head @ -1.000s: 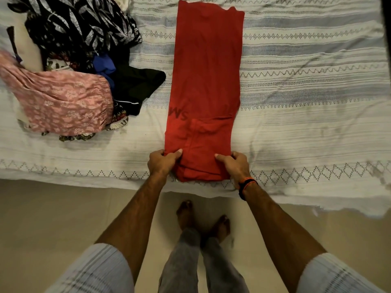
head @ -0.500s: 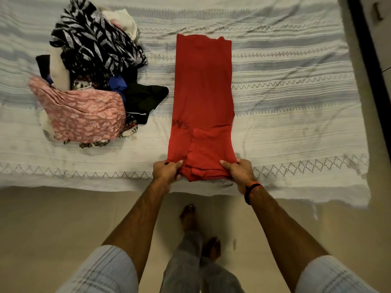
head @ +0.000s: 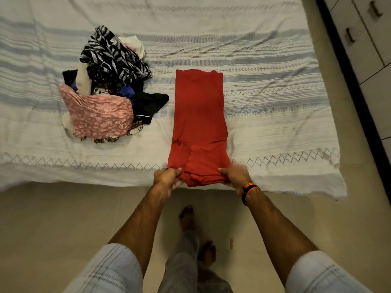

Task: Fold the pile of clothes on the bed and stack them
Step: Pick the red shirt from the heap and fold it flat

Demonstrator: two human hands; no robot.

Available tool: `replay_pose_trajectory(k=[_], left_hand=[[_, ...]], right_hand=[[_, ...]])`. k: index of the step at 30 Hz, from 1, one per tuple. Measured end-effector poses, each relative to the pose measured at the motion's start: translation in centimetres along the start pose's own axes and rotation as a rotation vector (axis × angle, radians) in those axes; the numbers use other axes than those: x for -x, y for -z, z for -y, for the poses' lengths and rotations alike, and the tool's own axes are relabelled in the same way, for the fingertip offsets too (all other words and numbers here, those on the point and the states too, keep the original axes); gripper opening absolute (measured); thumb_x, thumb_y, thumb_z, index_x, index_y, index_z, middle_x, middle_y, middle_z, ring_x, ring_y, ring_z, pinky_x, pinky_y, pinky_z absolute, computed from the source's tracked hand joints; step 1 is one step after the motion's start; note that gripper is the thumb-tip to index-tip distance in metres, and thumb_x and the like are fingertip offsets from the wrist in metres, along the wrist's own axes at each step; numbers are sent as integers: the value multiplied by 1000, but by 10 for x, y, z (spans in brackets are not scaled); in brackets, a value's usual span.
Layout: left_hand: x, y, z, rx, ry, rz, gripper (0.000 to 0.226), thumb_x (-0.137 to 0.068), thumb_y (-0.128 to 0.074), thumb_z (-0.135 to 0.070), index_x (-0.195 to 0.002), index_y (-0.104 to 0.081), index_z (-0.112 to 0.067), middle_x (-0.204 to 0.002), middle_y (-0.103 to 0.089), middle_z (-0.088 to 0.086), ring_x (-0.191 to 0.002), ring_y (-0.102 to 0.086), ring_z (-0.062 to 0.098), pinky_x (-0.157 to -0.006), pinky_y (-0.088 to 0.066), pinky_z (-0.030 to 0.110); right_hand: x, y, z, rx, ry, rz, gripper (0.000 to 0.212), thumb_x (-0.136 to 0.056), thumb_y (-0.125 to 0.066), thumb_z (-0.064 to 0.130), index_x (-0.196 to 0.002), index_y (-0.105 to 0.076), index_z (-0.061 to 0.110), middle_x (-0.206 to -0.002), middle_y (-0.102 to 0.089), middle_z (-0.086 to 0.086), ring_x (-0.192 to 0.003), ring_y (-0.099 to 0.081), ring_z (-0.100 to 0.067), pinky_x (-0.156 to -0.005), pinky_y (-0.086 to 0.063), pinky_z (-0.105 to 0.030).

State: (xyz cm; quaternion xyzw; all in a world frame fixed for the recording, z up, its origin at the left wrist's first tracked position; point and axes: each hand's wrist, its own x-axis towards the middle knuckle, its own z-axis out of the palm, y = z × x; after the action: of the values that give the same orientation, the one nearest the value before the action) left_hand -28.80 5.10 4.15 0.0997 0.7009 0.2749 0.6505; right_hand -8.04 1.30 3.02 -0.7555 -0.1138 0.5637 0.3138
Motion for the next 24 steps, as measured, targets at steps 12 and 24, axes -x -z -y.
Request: replay_pose_trajectory(k=[12,24], left_hand=[[-25,-33,-82,132,43,89,26,-88,-57,7,-114,-62,5,-95,-70,18,-81,-69,24,-58,-61,32],[-115,-99,-186,83,1,171,33,-95,-63,-20,-124,-56,-8,-115,-62,14,-103,-64,26,-85,-56,37]], right_hand=[[-21,-9,99,-151,-21,1,20,-84,-64,-3,-104,-65,-7,-95,-68,-17,-83,-67,-27,-56,-56,-31],[-119,-47,205,-418,-44,29,31,-92,-68,24,-114,-54,7,-106,-59,-14,-93,-68,-28,-65,-59,-34]])
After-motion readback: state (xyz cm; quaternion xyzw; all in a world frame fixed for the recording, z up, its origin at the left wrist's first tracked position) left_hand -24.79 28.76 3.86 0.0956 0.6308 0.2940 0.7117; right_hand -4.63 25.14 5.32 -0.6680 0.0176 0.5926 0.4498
